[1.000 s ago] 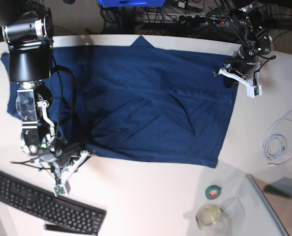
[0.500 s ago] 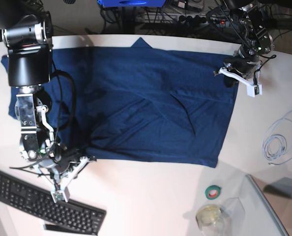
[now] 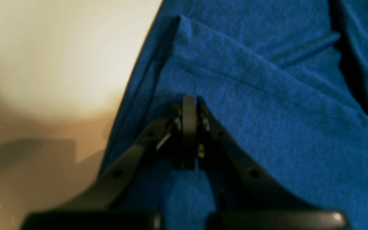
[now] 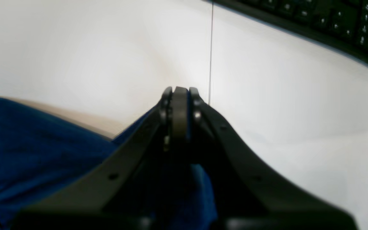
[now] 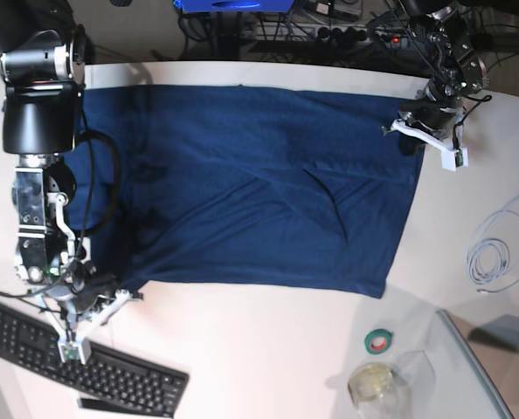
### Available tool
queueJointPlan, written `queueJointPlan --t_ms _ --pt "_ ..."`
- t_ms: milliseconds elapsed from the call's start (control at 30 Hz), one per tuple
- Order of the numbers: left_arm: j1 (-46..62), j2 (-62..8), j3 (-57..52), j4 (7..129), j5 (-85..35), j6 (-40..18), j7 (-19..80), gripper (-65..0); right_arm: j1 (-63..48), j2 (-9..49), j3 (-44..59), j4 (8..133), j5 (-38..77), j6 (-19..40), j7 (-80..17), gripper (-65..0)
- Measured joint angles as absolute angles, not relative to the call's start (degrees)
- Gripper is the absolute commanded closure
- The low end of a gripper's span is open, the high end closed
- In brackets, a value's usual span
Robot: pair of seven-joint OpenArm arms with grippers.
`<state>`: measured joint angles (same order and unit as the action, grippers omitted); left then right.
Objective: Layout the t-shirt on the table in an organized manner, then fold the t-shirt properly
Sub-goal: 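Pull the grasped hem with the right gripper toward the keyboard, then release the hem and regrasp the shirt hem with the right gripper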
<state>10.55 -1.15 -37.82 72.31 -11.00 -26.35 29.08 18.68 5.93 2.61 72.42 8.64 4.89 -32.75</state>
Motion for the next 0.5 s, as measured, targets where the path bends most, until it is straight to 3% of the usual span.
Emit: queueJointPlan --t_ms 200,333,500 --pt "10.39 -0.95 -38.7 72.14 -10.98 -26.24 28.73 0.0 17.98 6.74 2.79 72.6 8.54 4.84 -28.49 -0.5" --pt "10.17 -1.02 -40.86 71.96 -10.96 -26.48 29.02 0.0 17.72 6.44 2.68 72.62 8.8 0.58 -26.0 -0.3" --pt "10.15 -1.08 -40.97 71.99 -10.9 -26.28 29.12 0.0 17.04 6.57 2.35 72.62 8.78 -0.08 -23.88 -0.3"
